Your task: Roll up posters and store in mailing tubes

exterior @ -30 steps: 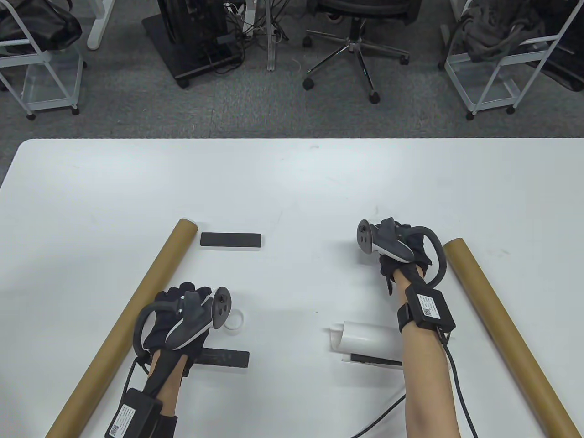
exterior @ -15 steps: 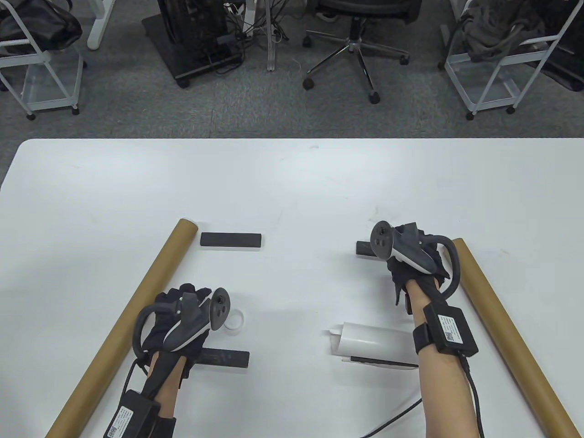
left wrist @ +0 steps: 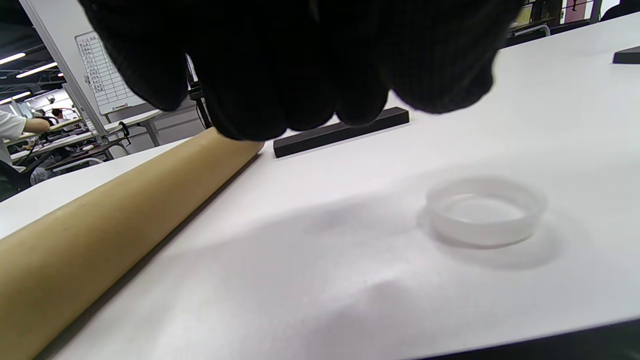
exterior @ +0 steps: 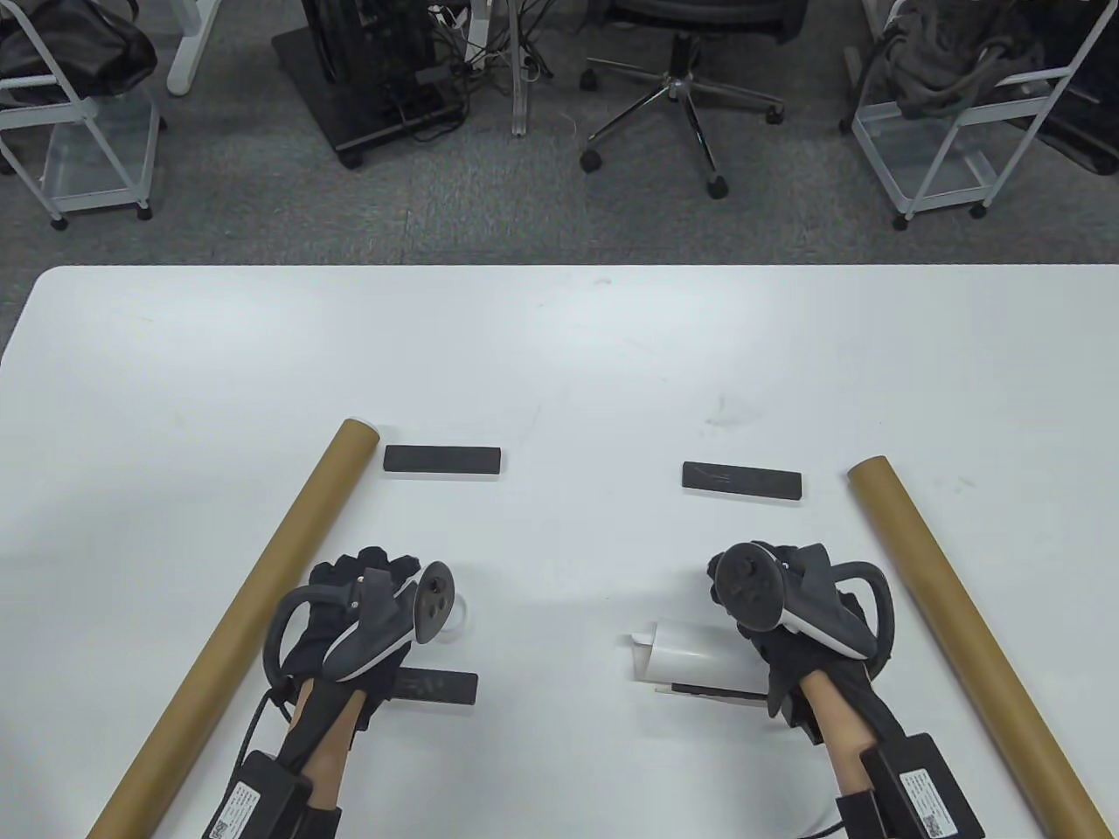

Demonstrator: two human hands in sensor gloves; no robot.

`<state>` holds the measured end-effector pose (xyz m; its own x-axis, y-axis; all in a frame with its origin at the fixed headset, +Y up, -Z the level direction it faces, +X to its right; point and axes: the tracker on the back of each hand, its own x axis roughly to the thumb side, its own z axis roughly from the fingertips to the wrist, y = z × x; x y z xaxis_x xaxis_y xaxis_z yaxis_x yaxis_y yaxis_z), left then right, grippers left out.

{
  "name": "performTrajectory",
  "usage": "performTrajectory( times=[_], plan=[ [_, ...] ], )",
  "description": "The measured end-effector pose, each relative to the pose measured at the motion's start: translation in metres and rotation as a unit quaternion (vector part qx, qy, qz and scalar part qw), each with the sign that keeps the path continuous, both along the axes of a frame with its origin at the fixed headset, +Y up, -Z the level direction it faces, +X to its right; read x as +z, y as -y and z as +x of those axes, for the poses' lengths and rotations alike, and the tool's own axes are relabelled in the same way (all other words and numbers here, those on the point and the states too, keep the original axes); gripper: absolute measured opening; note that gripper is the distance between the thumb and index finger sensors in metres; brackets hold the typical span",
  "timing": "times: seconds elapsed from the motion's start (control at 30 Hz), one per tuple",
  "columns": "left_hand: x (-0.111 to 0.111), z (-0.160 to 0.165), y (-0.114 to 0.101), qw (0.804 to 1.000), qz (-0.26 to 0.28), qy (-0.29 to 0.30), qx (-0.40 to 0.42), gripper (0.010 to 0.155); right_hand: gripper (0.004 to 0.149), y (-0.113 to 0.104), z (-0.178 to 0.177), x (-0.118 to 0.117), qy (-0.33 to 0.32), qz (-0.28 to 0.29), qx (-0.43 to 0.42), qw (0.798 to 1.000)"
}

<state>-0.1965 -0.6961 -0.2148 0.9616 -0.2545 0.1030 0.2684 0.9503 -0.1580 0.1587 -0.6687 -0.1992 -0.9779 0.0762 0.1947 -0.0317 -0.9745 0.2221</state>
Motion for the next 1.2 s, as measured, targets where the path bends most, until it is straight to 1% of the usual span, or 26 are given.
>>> performTrajectory(
  times=[0.1,0.2,0.3,0.33,0.47,0.67,0.83,1.03,1.2],
  plan=[
    [-0.001,0.000,0.002,1.000,-0.004,-0.001,0.002,0.057,0.041,-0.001,0.000,0.016,-0.010,-0.023,0.010,1.000],
    [-0.001,0.000,0.002,1.000,-0.008,-0.001,0.003,0.056,0.041,-0.001,0.001,0.032,-0.023,-0.034,0.013,0.999],
    [-0.002,0.001,0.001,1.000,-0.004,0.001,0.004,0.057,0.042,0.002,0.004,0.047,-0.034,-0.047,0.018,0.998],
    [-0.002,0.002,0.001,1.000,-0.004,0.002,0.003,0.057,0.042,0.004,0.006,0.053,-0.035,-0.061,0.017,0.997],
    [-0.003,0.004,0.002,1.000,-0.005,0.006,0.003,0.057,0.042,0.013,0.010,0.061,-0.035,-0.098,0.023,0.994],
    [-0.004,0.005,0.003,1.000,-0.008,0.007,0.005,0.057,0.045,0.028,0.013,0.064,-0.036,-0.150,0.059,0.986],
    [-0.004,0.006,0.004,1.000,-0.011,0.009,0.008,0.056,0.056,0.040,0.015,0.063,-0.028,-0.153,0.076,0.985],
    [-0.004,0.006,0.004,1.000,-0.011,0.011,0.010,0.057,0.068,0.052,0.011,0.054,-0.044,-0.089,0.127,0.987],
    [-0.004,0.005,0.005,1.000,-0.014,0.009,0.012,0.056,0.069,0.060,0.002,0.047,-0.063,-0.063,0.161,0.983]
  ],
)
